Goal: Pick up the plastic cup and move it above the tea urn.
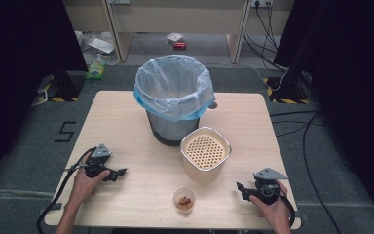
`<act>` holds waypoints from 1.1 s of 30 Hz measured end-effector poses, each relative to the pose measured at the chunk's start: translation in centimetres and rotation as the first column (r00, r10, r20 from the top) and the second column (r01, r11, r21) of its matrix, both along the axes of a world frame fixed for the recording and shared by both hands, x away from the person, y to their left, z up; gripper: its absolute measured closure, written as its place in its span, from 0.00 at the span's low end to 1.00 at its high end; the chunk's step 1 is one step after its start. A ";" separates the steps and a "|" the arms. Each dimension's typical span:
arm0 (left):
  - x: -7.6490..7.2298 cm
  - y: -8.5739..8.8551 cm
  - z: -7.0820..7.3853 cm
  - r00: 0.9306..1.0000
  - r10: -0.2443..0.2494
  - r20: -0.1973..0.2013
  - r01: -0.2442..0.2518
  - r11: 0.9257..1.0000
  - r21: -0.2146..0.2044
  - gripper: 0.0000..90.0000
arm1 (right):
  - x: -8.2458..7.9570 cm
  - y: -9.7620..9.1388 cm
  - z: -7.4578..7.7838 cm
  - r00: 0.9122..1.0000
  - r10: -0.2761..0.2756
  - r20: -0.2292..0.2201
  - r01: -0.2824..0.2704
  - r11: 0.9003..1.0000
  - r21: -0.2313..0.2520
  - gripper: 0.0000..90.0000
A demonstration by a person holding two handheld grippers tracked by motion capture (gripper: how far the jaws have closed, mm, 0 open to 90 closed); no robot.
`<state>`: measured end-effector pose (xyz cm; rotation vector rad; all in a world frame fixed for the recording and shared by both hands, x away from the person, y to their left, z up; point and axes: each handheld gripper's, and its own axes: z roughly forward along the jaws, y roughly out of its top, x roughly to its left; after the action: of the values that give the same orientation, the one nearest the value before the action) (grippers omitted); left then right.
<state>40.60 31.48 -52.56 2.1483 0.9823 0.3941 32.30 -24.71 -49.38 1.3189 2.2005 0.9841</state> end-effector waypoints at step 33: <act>0.0 0.0 0.0 1.000 -0.003 -0.001 0.003 1.000 -0.002 0.00 | -4.6 8.5 4.3 0.970 0.232 0.078 -0.238 0.968 0.079 0.52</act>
<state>40.61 31.53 -52.56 2.1481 0.9789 0.3901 27.71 -16.19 -45.11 1.0591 2.3227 1.2060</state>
